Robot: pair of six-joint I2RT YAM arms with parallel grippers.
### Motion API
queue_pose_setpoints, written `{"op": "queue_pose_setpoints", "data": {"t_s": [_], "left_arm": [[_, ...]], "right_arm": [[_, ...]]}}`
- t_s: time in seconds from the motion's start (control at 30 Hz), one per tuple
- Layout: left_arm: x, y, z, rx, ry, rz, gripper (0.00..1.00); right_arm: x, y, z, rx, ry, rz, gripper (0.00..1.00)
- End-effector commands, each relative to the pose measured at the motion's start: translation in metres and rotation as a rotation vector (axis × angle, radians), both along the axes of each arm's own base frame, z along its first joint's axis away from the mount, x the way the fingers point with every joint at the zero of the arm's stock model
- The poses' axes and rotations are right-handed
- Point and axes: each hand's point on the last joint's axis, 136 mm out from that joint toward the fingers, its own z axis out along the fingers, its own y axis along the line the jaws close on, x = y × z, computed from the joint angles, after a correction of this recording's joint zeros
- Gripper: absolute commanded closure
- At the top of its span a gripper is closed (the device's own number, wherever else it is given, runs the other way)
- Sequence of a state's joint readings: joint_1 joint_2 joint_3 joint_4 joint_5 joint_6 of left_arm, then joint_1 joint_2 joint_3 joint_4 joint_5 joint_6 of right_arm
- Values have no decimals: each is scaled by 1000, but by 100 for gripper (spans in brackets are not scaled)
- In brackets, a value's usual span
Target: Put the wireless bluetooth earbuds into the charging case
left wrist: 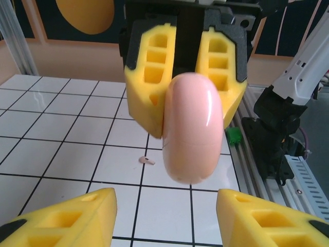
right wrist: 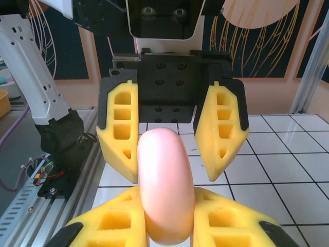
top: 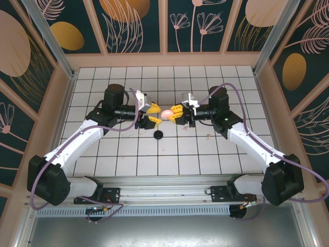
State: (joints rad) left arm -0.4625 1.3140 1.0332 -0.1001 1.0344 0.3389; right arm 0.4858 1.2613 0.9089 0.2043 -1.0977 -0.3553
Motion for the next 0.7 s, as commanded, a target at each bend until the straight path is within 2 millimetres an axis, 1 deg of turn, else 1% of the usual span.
{"op": "queue_pose_setpoints", "data": {"t_s": [0.0,0.17,0.37,0.4,0.53,0.67], "left_arm": [[-6,-3,10,-36,-14,-36,47],[-8,-3,12,-46,-5,-51,54],[-8,-4,10,-41,-1,-47,57],[-7,-4,9,-40,0,-47,59],[-8,-4,9,-39,-6,-49,74],[-8,-4,10,-34,-8,-47,83]], "right_arm": [[2,7,7,18,-20,8,90],[4,11,8,18,-28,8,90],[6,15,8,23,-32,7,90],[6,15,9,25,-33,8,90],[8,18,9,29,-35,11,90],[9,19,8,25,-27,14,89]]}}
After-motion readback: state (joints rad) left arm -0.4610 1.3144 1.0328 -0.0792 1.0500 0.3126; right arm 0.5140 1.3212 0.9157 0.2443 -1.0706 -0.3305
